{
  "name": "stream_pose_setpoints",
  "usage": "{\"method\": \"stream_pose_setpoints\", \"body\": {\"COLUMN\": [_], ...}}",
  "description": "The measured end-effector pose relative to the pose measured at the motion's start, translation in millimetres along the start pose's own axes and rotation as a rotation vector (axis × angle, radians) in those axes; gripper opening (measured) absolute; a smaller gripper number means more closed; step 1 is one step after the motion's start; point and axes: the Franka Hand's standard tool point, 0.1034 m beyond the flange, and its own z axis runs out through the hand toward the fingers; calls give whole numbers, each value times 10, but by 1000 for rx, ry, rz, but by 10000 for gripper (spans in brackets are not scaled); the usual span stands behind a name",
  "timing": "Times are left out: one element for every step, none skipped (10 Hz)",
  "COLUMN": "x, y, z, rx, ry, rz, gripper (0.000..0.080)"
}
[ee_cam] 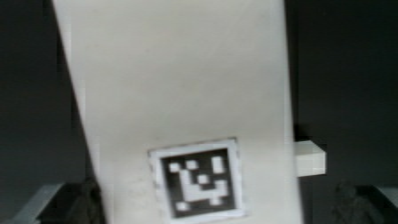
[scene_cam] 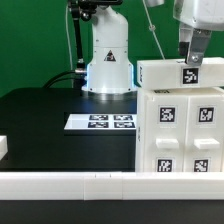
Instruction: Assemble cabinet
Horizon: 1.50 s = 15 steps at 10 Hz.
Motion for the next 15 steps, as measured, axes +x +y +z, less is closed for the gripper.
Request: {"method": "stream_pose_setpoints", "body": {"x": [-3,-6,-8,-10,-11,-19,-29,-27,-31,-46,-60,-62,-63,-63,-64], "y": [13,32,35,25,12,4,2,-3,-11,-13,-11,-9,-9,-9,-9], "z": [-15,-22,-5,23,43,60,76,93,120,148,162,160,161,161,161], "rx": [-2,-4,-2,2,4,7,10,13,17,21,23,23,23,23,23], "ry": [0,1,0,0,-1,-2,-2,-3,-4,-5,-5,-5,-5,-5,-5], "rz": [5,8,11,15,15,16,18,19,20,22,24,25,25,25,25], "gripper": [649,649,649,649,649,649,649,649,649,649,649,558,558,558,558]}}
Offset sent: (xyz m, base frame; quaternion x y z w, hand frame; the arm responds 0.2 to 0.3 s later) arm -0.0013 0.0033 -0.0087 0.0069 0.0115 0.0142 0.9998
